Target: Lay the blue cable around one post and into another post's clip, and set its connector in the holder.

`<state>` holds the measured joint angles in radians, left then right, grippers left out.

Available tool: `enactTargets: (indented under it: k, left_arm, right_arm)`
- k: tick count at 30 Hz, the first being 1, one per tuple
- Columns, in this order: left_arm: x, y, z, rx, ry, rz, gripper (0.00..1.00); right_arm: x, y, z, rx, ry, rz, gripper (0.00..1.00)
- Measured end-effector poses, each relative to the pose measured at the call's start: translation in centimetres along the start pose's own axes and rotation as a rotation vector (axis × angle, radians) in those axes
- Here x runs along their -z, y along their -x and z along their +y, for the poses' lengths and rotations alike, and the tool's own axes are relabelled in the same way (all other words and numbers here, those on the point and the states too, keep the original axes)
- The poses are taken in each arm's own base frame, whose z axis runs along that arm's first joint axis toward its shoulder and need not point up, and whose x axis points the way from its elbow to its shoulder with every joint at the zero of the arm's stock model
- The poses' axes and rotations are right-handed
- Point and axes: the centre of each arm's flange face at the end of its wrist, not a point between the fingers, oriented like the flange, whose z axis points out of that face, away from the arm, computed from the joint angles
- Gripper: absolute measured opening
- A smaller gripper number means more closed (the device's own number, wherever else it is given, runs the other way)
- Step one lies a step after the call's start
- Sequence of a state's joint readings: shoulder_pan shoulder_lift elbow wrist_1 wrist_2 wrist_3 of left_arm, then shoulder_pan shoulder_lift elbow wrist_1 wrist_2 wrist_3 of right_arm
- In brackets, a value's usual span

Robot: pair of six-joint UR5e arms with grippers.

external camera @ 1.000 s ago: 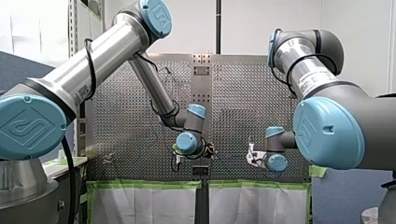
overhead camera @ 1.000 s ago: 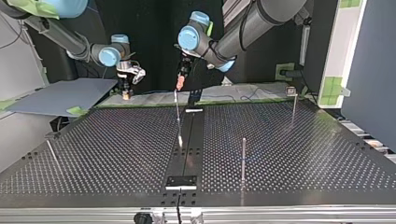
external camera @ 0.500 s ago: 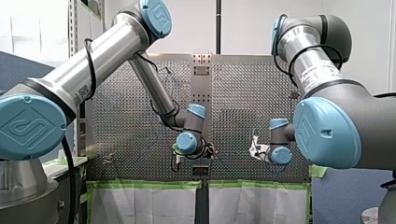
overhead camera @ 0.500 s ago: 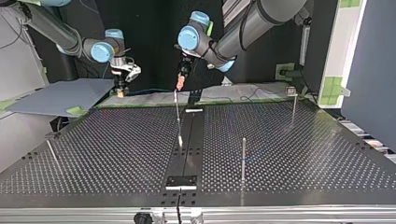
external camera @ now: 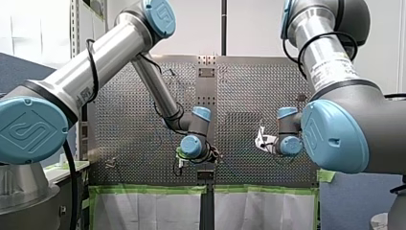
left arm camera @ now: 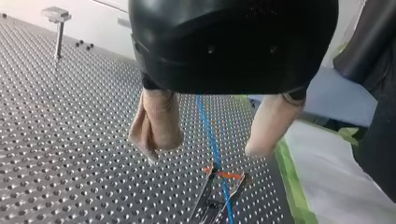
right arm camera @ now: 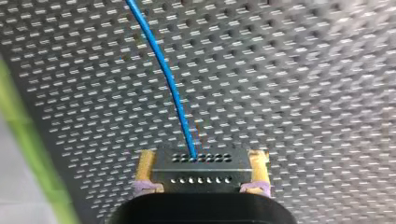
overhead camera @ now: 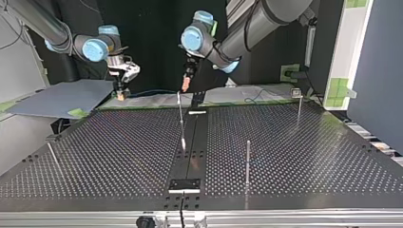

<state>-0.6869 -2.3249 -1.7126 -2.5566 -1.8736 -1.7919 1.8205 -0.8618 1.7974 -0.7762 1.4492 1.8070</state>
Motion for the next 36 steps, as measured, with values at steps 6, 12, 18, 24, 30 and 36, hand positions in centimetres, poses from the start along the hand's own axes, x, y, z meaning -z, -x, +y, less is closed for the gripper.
enactTargets:
  k: [6, 12, 18, 24, 30, 36]
  left_arm:
    - [1.2, 1.6, 1.2, 0.040, 0.049, -0.050, 1.00]
    - [3.5, 2.8, 2.0, 0.026, 0.101, -0.074, 1.00]
    - [6.8, 3.2, 2.9, -0.021, 0.163, -0.035, 1.00]
    - [8.6, 5.1, 3.8, 0.005, 0.209, -0.026, 1.00]
    - [9.1, 8.1, 5.5, 0.056, 0.267, -0.039, 1.00]
    - [9.4, 11.2, 8.0, 0.093, 0.313, -0.046, 1.00]
  right_arm:
    - [0.0, -3.5, -0.7, 0.016, -0.011, 0.064, 0.00]
    - [0.6, -6.9, -1.8, 0.034, -0.030, 0.147, 0.00]
    - [1.0, -7.8, -2.1, 0.051, -0.028, 0.204, 0.00]
    - [0.5, -5.5, -1.6, 0.060, -0.019, 0.206, 0.00]
    - [0.2, -2.1, -0.9, 0.060, -0.010, 0.162, 0.00]
    - [0.2, -0.7, -0.9, 0.060, -0.010, 0.143, 0.00]
